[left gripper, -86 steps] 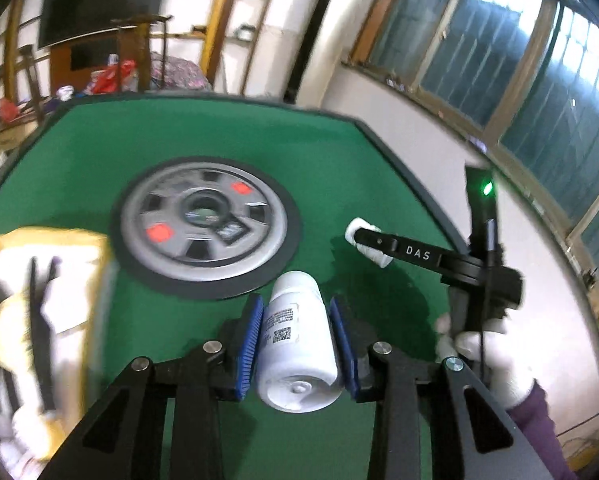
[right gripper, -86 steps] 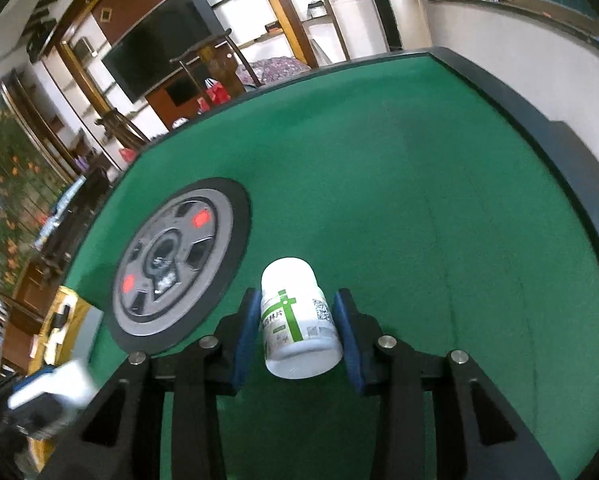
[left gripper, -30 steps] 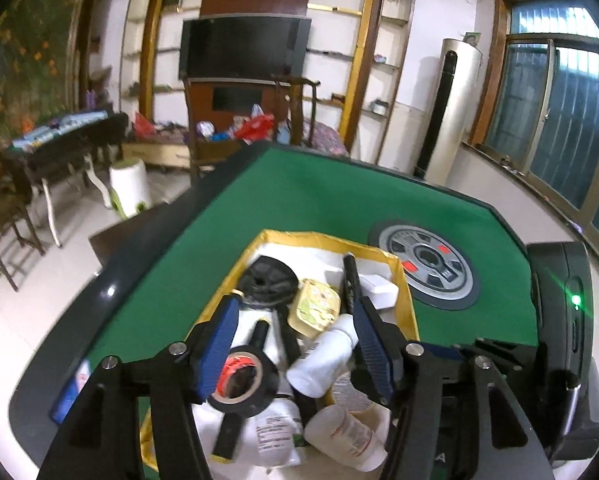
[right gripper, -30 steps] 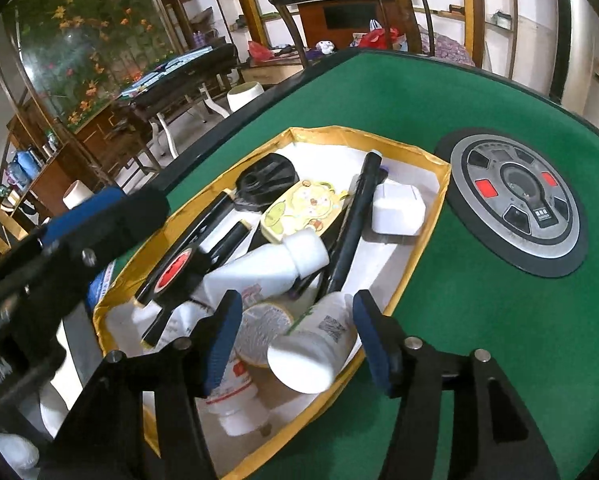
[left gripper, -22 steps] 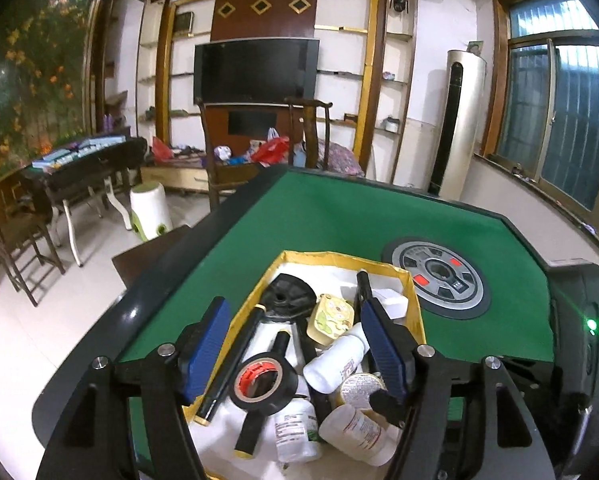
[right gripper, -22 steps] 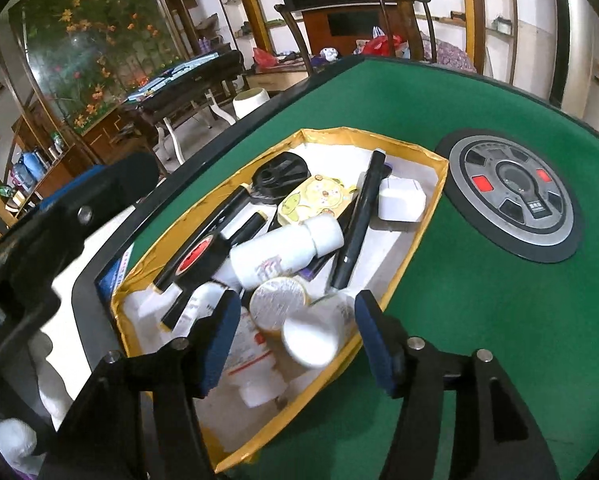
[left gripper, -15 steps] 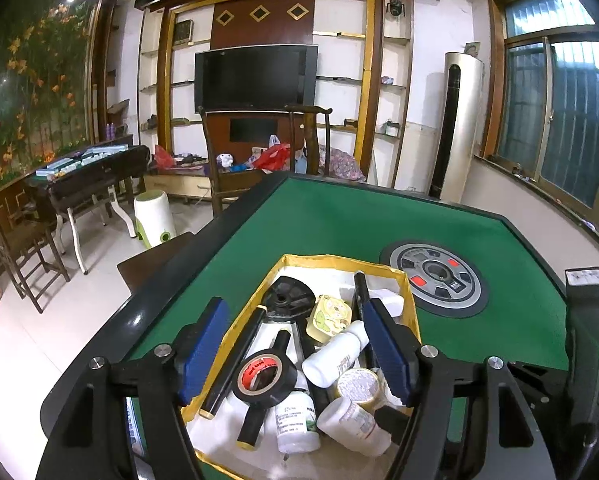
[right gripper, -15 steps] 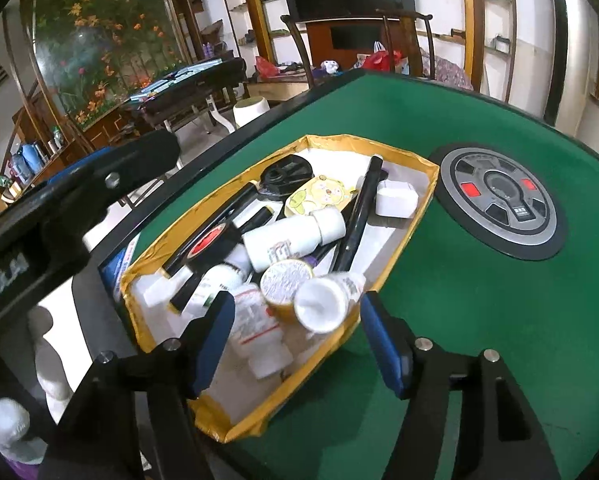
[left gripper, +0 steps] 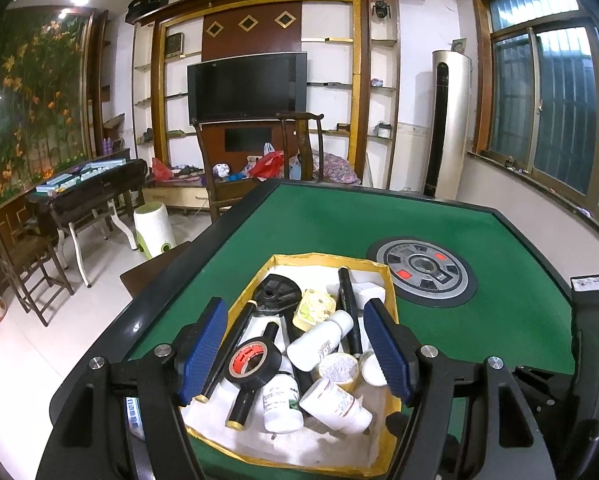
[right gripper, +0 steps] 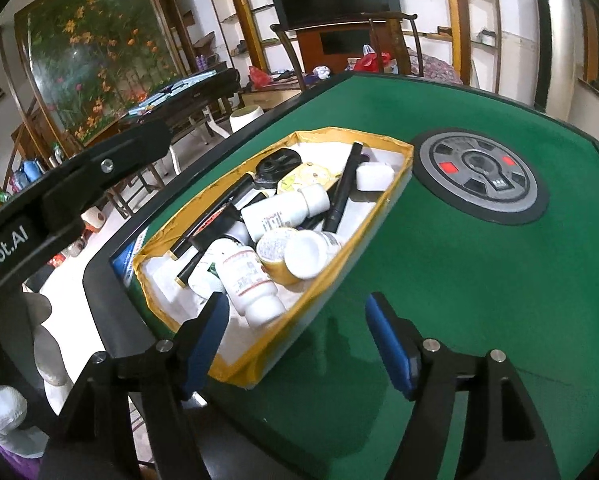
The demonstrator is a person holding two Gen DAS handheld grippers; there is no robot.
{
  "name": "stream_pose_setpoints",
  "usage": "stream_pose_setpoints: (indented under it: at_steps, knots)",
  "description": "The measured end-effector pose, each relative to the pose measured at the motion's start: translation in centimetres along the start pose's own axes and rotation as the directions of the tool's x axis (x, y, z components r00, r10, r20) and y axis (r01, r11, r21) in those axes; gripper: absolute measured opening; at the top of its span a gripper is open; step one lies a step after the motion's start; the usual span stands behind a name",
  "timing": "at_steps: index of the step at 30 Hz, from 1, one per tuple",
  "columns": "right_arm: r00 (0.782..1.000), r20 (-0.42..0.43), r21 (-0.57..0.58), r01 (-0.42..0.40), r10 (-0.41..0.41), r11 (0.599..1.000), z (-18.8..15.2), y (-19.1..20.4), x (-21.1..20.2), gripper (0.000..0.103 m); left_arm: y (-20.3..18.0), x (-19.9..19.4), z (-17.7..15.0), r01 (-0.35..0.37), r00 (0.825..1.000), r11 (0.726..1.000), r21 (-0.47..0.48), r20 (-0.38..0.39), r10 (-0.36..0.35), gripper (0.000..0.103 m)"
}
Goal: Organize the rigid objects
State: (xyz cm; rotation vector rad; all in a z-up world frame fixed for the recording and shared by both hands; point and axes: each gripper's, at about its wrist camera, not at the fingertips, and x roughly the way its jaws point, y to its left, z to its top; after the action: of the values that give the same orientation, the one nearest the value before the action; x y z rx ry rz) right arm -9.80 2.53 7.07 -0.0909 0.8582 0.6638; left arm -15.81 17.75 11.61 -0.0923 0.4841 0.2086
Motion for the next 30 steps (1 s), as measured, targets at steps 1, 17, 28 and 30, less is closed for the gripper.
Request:
stream_pose_setpoints:
  at_steps: [1, 17, 28, 30]
  knots:
    - [1.000, 0.000, 0.008, -0.001, 0.001, 1.000, -0.2, -0.2, -0.1, 0.070, -0.1, -0.1, -0.1, -0.004, 1.000, 1.000, 0.001, 0.000, 0.004, 0.074]
    - [0.987, 0.148, 0.043, 0.053, -0.059, 0.998, -1.9, -1.0, -3.5, 0.077, 0.2, -10.1, -0.5, -0.236, 0.869, 0.960, -0.151, 0.410, 0.278, 0.103]
    - [0.775, 0.543, 0.086, 0.332, -0.324, 0.939, -4.3, 0.8, -9.3, 0.103, -0.4, -9.1, -1.2, -0.225, 0.911, 0.970, -0.093, 0.334, 0.243, 0.103]
    - [0.758, 0.548, 0.105, 0.356, -0.352, 0.929, -4.8, 0.2, -9.0, 0.103, 0.2, -8.0, -1.2, -0.187, 0.938, 0.977, -0.103, 0.276, 0.208, 0.103]
